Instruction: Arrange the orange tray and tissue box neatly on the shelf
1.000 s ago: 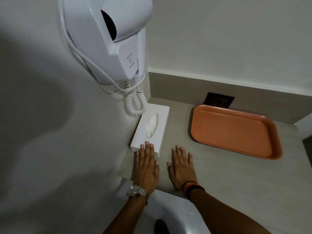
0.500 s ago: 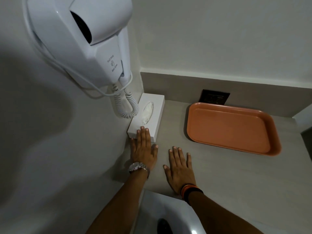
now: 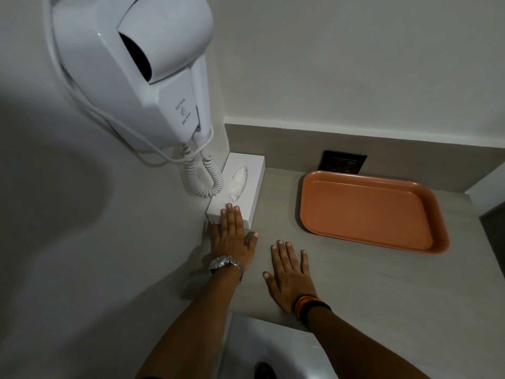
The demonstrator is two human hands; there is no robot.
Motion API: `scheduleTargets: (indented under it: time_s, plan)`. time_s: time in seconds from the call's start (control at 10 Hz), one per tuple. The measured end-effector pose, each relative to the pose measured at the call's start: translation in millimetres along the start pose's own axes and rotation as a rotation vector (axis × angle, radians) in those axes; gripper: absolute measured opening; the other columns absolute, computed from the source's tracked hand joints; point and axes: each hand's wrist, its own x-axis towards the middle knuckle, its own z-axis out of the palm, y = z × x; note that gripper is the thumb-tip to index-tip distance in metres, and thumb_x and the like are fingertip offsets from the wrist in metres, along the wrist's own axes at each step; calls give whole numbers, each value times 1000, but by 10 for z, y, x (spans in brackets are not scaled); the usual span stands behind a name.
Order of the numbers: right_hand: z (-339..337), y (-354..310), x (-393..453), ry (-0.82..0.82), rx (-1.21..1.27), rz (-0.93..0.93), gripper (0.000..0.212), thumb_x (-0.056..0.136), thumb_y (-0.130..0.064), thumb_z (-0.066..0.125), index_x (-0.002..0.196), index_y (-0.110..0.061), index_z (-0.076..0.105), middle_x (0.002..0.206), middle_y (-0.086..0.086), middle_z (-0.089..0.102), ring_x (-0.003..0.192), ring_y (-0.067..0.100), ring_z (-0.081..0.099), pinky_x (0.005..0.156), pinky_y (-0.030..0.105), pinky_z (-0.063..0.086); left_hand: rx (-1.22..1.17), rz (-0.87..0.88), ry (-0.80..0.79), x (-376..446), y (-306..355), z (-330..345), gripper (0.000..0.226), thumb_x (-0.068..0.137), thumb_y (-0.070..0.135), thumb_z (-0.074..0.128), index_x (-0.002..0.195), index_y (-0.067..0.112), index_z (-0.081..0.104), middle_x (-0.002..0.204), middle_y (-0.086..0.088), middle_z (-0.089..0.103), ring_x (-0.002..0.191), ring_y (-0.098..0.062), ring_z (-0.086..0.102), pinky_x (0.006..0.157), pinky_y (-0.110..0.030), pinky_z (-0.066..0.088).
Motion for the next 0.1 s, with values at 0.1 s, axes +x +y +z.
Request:
scheduleTargets:
  time_s: [0.1]
  plan:
    - [-176,-2,-80,-42,141,-46,75,100,-51,28,160,-19,-2,169,5,-9,156,23,-12,123,49,-12,-50,44,32,-92,135,-84,84,100,61,19,161,16,-16,171,-7,-21,159,-26,-17,128,-54,-9]
